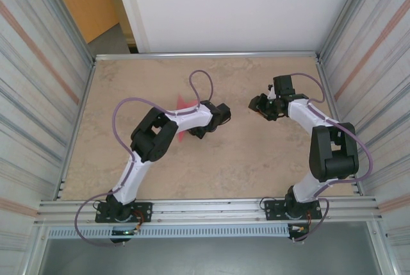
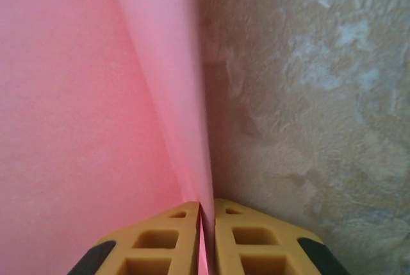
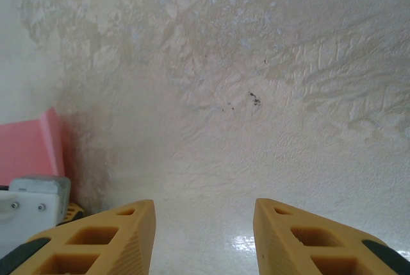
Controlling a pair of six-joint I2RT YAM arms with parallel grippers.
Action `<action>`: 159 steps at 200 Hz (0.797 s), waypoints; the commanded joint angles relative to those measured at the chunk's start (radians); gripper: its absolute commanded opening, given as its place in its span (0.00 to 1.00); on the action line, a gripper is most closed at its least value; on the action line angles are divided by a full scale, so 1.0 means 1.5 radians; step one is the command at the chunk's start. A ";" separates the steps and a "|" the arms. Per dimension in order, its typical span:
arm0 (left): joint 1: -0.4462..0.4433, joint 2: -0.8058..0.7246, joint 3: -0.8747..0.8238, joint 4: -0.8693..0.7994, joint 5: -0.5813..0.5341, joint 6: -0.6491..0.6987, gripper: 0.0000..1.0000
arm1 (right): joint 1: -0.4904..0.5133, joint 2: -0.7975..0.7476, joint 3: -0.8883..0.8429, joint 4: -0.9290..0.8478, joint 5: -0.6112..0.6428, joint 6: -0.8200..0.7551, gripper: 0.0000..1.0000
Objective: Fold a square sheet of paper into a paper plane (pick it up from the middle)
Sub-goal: Turn over the paper at the center of the table.
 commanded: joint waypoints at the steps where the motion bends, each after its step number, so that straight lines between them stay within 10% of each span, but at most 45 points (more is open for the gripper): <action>1: -0.010 0.013 -0.002 -0.001 0.009 -0.027 0.14 | -0.004 0.009 -0.004 0.006 -0.011 0.020 0.44; 159: -0.024 -0.111 -0.015 0.088 0.262 -0.049 0.31 | -0.004 0.014 -0.006 0.022 -0.013 0.036 0.45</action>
